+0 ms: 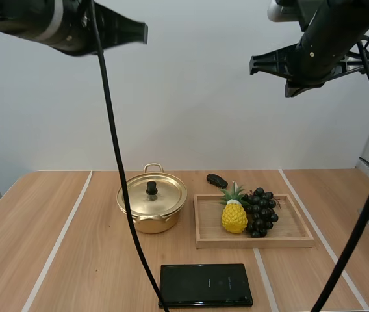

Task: Open the pot, put the grape inside, and close it

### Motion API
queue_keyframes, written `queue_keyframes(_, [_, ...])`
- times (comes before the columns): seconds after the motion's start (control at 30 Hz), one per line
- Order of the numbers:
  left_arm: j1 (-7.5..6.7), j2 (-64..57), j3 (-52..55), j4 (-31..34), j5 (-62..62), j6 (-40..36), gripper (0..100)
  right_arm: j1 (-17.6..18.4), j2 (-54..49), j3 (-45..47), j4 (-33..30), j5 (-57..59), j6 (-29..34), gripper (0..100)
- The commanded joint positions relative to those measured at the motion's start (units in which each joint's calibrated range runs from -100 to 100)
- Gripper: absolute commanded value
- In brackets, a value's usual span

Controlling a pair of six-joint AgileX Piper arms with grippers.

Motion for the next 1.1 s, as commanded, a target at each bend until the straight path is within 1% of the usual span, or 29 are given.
queue_keyframes(0.0, [-0.08, 4.1, -0.4, 0.3, 7.5, -0.8, 0, -0.3, 1.6, 0.2, -0.9, 0.4, 0.2, 0])
queue_keyframes(0.17, [-0.08, 10.5, -0.4, 0.3, 13.5, -0.6, 0, -0.3, 2.6, 4.0, -1.0, 0.4, 0.2, 0])
queue_keyframes(0.4, [-0.08, 16.3, -0.4, 0.3, 19.9, -0.6, 0, -0.3, 2.7, 14.3, -1.0, 0.4, 0.2, 0])
queue_keyframes(0.53, [-0.08, 18.9, -0.4, 0.3, 22.8, -0.6, 0, -0.3, 2.7, 18.3, -1.0, 0.4, 0.2, 0])
queue_keyframes(0.97, [-0.08, 19.6, -0.4, 0.3, 24.6, -0.6, 0, -0.3, 2.7, 18.8, -1.0, 0.4, 0.2, 0])
queue_keyframes(1.0, [-0.08, 19.6, -0.4, 0.3, 25.0, -0.6, 2, -0.3, 2.7, 18.8, -1.0, 0.4, 0.3, 0])
queue_keyframes(1.03, [-0.08, 19.6, -0.4, 0.6, 25.3, -0.7, 8, -0.3, 2.7, 18.8, -1.0, 0.4, 0.8, 0])
queue_keyframes(1.07, [-0.08, 19.6, -0.4, 0.8, 25.4, -0.9, 17, -0.3, 2.7, 18.8, -1.0, 0.4, 1.5, 6])
